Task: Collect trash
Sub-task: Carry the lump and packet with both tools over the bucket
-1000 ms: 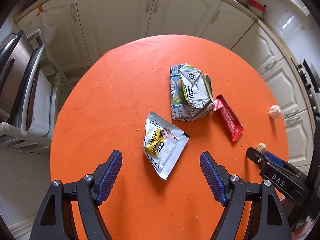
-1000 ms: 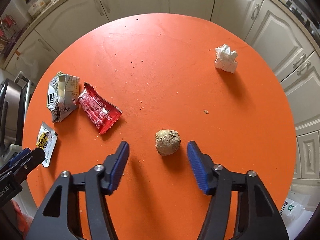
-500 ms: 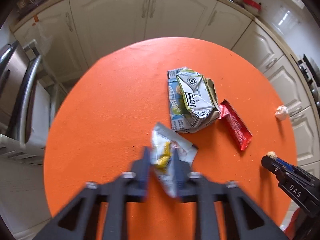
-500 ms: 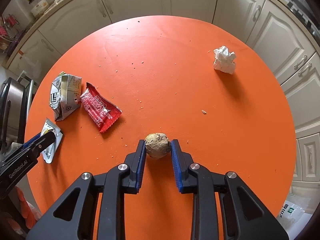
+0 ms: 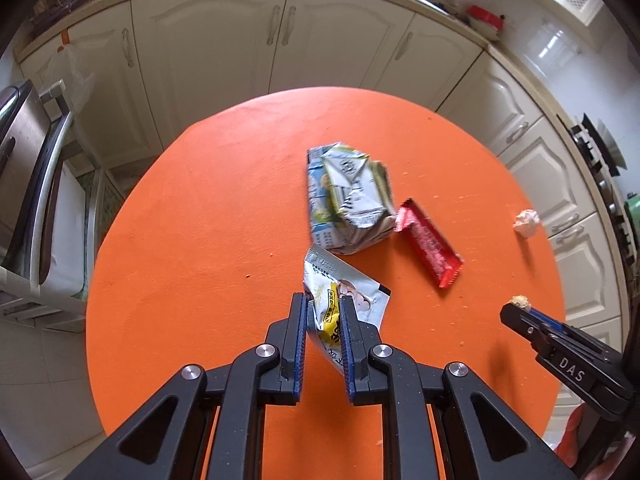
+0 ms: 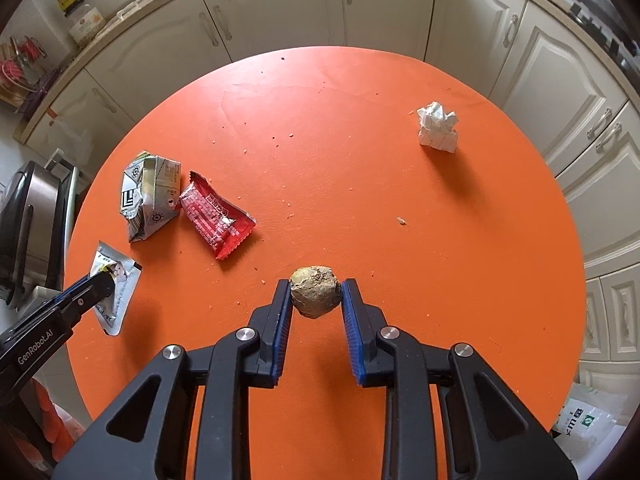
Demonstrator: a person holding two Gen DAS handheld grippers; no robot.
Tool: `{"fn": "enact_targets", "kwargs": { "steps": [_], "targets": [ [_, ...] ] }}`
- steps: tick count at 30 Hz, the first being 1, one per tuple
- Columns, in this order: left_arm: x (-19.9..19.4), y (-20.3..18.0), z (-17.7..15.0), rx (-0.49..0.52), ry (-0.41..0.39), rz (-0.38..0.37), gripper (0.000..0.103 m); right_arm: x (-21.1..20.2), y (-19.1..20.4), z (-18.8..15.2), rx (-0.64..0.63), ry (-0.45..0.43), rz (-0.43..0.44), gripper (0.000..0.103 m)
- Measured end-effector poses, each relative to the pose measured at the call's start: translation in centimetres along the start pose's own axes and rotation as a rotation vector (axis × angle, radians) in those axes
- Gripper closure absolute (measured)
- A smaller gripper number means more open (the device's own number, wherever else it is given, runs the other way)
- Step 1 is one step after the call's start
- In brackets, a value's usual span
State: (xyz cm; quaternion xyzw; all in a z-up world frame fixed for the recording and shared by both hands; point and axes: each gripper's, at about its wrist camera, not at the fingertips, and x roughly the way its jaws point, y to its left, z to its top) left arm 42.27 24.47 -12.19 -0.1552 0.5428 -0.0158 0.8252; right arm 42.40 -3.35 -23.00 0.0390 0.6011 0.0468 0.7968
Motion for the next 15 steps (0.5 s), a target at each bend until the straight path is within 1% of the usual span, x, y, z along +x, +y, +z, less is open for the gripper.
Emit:
{"fn": "enact_targets", "kwargs": {
  "steps": [5,7,8,11,13,15],
  "targets": [
    [-1.3,-2.3,-0.5,0.042,-0.019,-0.016,0.092,-1.5,-1.0,-0.6,0.020,-0.029,0.001,0.078],
    [-1.6,-3.4,-0.9,0.065,-0.029,-0.007,0.092,-2.1,-1.7,-1.0,0.032,-0.040,0.001,0.078],
    [-1.8,-4.0,-1.1,0.079,-0.036,-0.002,0.092,-2.4,-2.1,-1.2,0.040,-0.047,0.001,0.078],
    [-2.2,-6.1,-1.8,0.119,-0.030,-0.022,0.092,-3.6,-3.7,-2.1,0.066,-0.065,-0.006,0.078],
    [-2.4,-7.7,-2.3,0.155,-0.033,-0.018,0.092,-4.3,-5.0,-2.6,0.087,-0.078,-0.012,0.078],
    [-2.7,-9.8,-3.0,0.195,-0.034,-0.029,0.092,-5.2,-6.4,-3.2,0.112,-0.094,-0.017,0.078]
  ]
}}
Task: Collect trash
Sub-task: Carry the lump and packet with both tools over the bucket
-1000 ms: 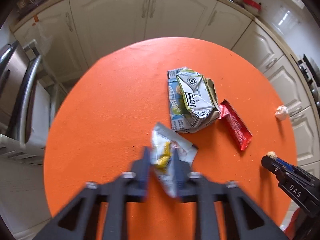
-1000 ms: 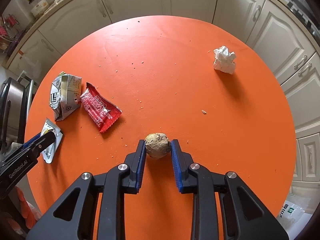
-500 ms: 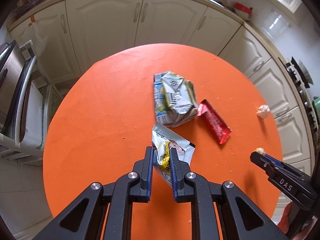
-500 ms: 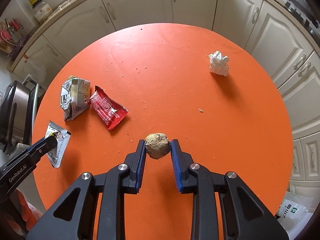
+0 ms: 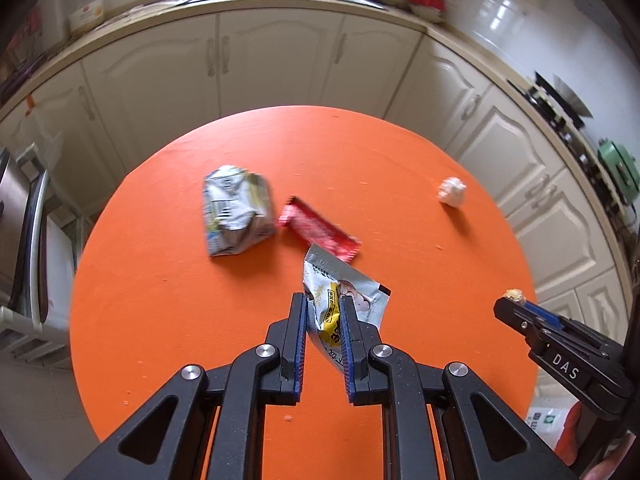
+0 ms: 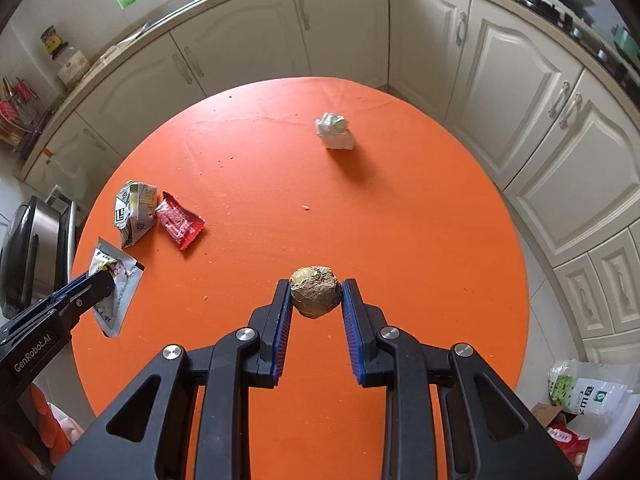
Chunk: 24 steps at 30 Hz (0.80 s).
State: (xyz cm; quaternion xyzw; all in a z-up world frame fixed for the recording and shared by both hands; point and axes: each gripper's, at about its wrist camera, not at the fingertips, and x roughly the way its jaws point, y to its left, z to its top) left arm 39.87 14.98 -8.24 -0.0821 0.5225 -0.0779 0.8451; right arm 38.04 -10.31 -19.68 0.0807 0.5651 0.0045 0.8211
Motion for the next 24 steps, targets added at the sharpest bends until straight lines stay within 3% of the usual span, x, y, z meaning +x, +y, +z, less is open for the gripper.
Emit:
{"fn": "enact_targets", "kwargs": {
  "steps": [11,24],
  "targets": [
    [0.3,-12.0,-1.8,0.223,0.008,-0.029,0.092,-4.1,-9.8,-3.2,0.148,-0.060,-0.033,0.078],
    [6.1,-26.9,-3.8,0.455,0.085,-0.056,0.092,-7.8,-25.4,-7.3,0.391,-0.091,-0.124,0.078]
  ]
}}
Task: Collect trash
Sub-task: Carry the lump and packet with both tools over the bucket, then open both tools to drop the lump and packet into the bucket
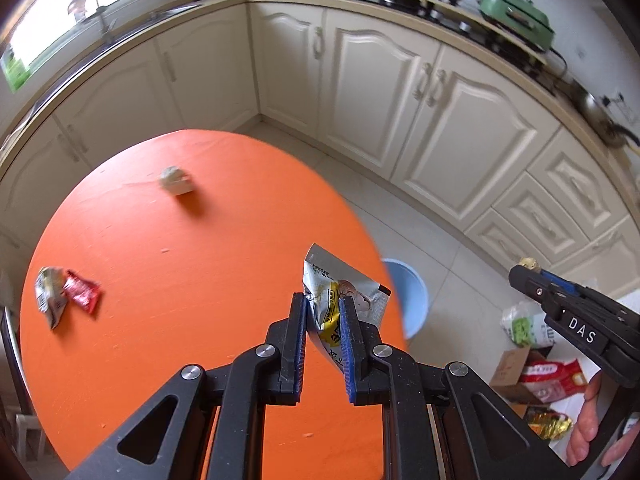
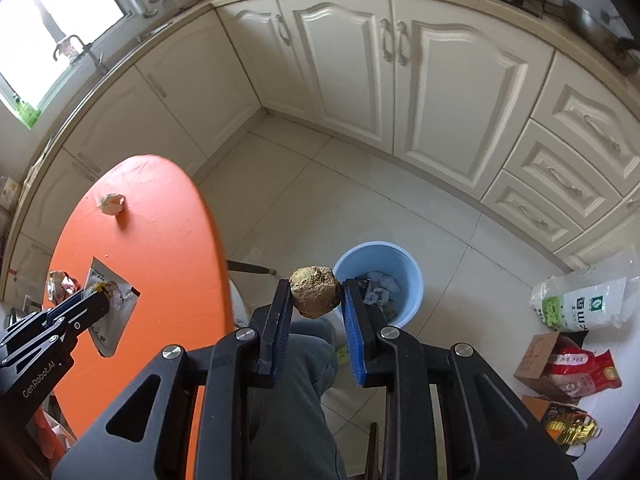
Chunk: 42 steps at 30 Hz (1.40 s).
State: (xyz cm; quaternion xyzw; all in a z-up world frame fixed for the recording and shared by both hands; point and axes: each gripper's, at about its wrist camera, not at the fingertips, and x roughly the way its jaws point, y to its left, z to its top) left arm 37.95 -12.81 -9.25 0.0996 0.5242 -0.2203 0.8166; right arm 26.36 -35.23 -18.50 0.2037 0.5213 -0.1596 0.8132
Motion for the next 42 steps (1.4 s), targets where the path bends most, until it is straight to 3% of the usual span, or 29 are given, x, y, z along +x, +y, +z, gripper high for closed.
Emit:
{"fn": "enact_targets", "kwargs": {
  "steps": [13,22,27,33,42],
  "targets": [
    [10.3,-11.2,5.7,0.186,0.124,-0.034,0.091,1.9,-10.5,0.3,0.142,0.048,-0.059,0.078],
    [18.1,-15.8,9.8,0.235,0.213,-0.043,0.089,4.5,-15.2,0.8,0.218,0.100,-0.071,0.078],
    [21.1,-16.7,11.5,0.217,0.238,-0.004,0.070,5.4,-16.1,0.8,0.228,0.117,-0.072,0.078],
    [22.6,-17.0,11.9,0.204,0.234,0.021,0.070,6.3,-15.6,1.1,0.222,0.126,-0.064,0.078],
    [20.4,-14.8,10.1,0.155,0.203,0.056,0.069,6.8,-11.5,2.1,0.156,0.106,0.007,0.075]
  ]
}}
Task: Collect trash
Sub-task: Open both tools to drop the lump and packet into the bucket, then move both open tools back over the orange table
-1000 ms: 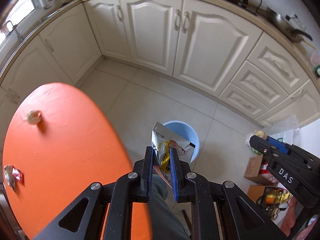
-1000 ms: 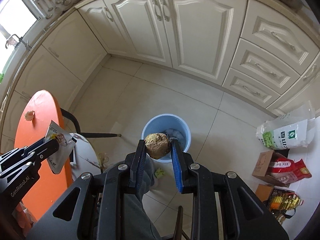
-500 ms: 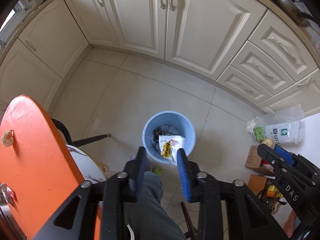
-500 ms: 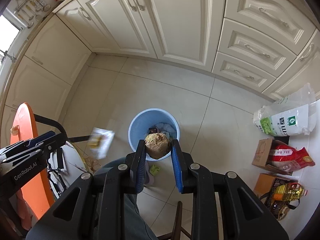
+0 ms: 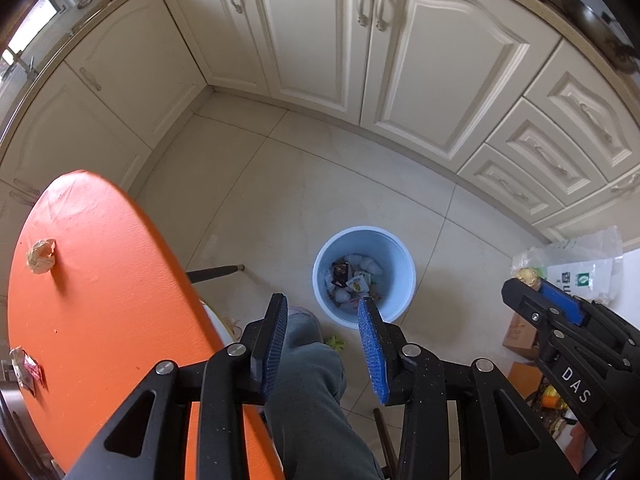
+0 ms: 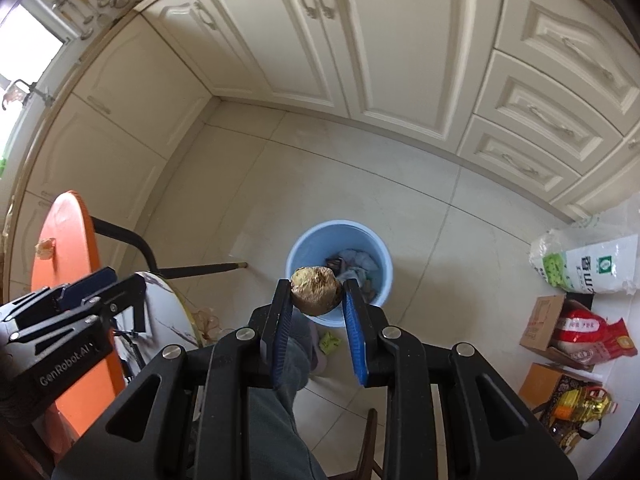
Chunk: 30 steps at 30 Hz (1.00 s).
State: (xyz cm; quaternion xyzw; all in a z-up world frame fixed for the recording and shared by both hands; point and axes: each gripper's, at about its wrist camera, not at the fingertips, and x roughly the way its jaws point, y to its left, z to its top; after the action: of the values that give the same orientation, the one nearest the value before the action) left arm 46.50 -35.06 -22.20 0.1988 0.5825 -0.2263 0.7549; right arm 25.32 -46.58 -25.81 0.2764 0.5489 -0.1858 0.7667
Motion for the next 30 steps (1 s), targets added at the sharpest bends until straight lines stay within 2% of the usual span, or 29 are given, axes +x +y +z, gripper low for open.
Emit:
{"fn": "enact_targets", "kwargs": {
  "steps": [2,3,4,6,16,30],
  "targets": [
    [-0.3,0.3,-0.5,-0.005,-0.006,-0.005,0.064,0.1,0.6,0.2,0.007,0.006,0.016,0.054],
    [-0.5,0.5,-0.7,-0.008,-0.007,-0.006,0.061,0.1,0.8,0.3,0.016,0.009,0.015,0.027],
    [-0.5,0.8,-1.1,-0.015,-0.007,-0.007,0.061,0.1,0.9,0.3,0.025,0.001,0.007,0.014],
    [-0.5,1.3,-1.6,-0.022,-0.001,-0.013,0.061,-0.3,1.1,0.1,0.037,-0.036,-0.018,0.013],
    [-1.5,3.3,-2.5,-0.027,0.020,-0.044,0.061,-0.6,-0.3,-0.2,0.115,-0.010,-0.039,0.013],
    [-6.5,7.4,-7.2,-0.104,-0.023,-0.041,0.061,-3.5,1.2,-2.6,0.099,-0.045,-0.015,0.012]
  ]
}}
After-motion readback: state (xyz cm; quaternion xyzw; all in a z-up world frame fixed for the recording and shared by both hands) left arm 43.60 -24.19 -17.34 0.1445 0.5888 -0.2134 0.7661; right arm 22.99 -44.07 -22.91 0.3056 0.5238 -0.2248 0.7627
